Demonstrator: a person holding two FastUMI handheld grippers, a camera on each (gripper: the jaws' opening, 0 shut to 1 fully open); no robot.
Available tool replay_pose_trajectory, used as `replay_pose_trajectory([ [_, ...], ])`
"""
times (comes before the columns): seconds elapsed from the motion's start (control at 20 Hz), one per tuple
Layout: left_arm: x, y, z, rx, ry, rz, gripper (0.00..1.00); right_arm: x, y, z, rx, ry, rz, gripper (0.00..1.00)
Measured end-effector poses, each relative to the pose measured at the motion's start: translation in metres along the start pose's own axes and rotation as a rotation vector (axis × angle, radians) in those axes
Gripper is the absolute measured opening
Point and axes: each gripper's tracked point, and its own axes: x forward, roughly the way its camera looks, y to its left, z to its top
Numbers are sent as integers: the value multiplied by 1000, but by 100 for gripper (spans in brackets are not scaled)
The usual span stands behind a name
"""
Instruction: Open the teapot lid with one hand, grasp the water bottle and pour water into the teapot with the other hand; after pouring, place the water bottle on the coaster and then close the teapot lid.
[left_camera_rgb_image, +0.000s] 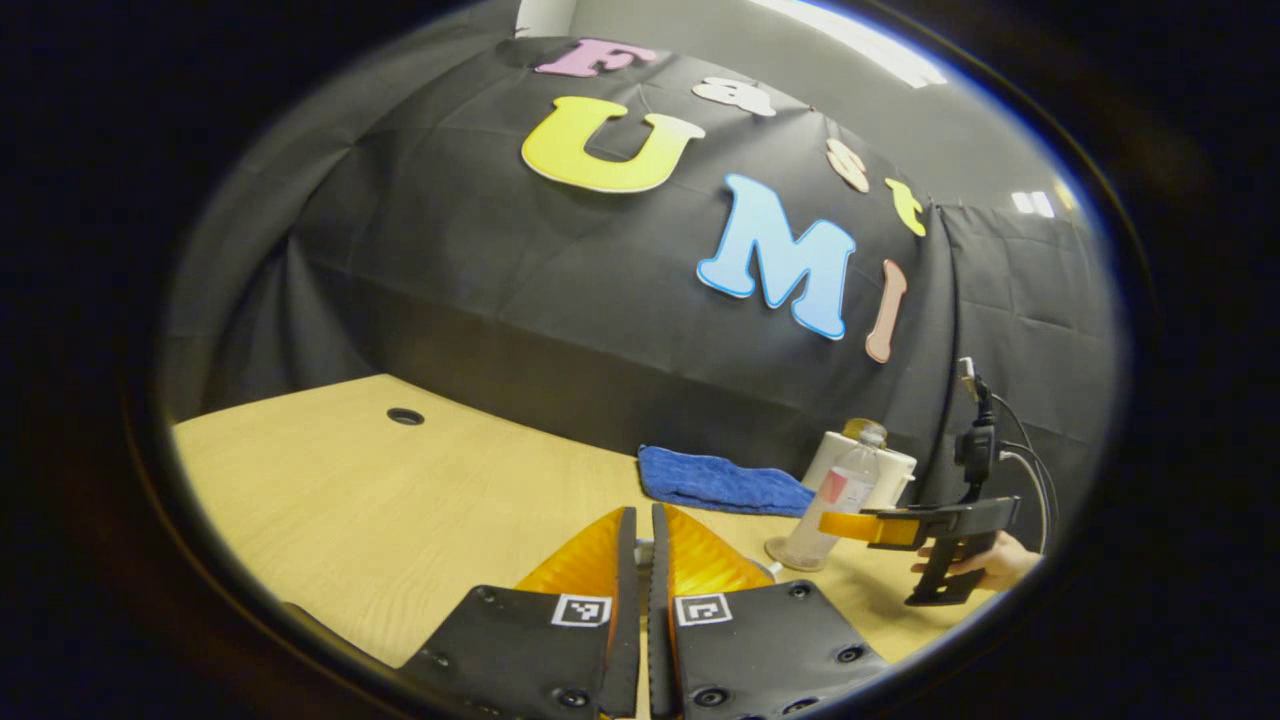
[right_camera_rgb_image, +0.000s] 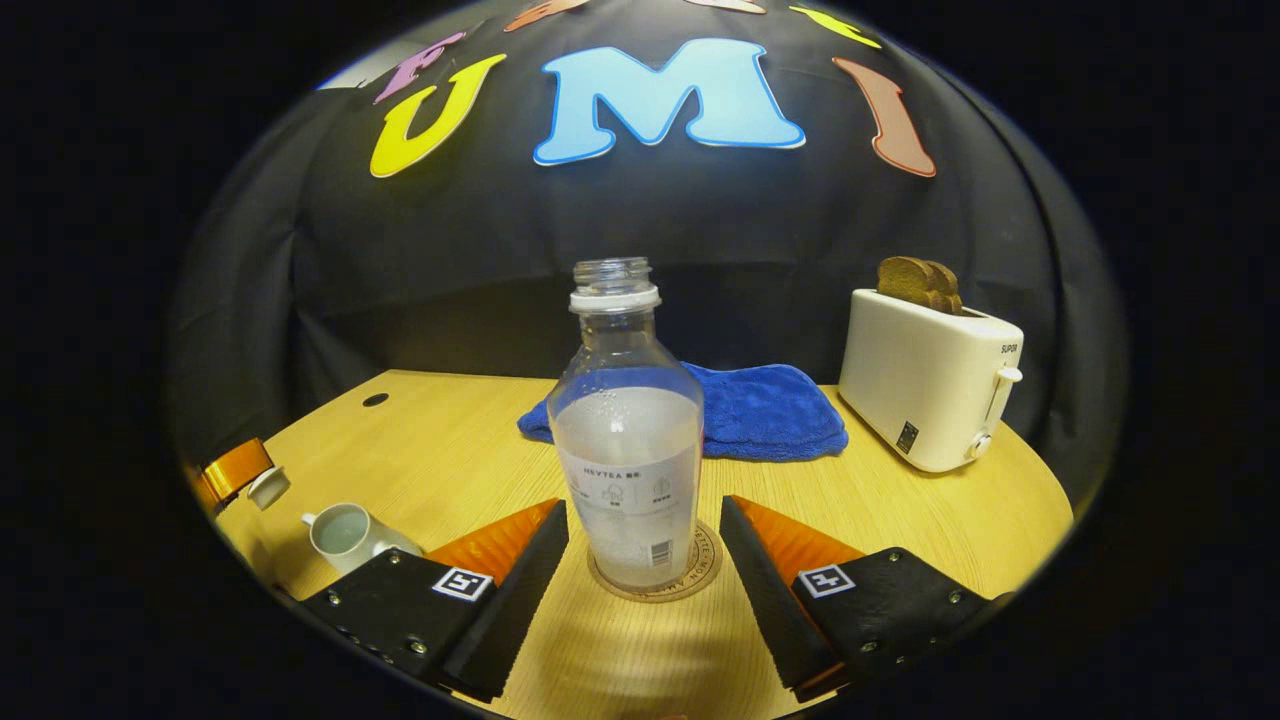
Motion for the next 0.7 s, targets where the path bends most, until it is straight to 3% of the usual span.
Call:
replay_pose_trajectory([
  [0.3,-2,-7,3,48,-5,-2,12,-43,4,-1,-41,-59,10,95],
  [0.7,8,-41,0,98,22,6,11,-98,0,5,-99,-174,-106,95],
])
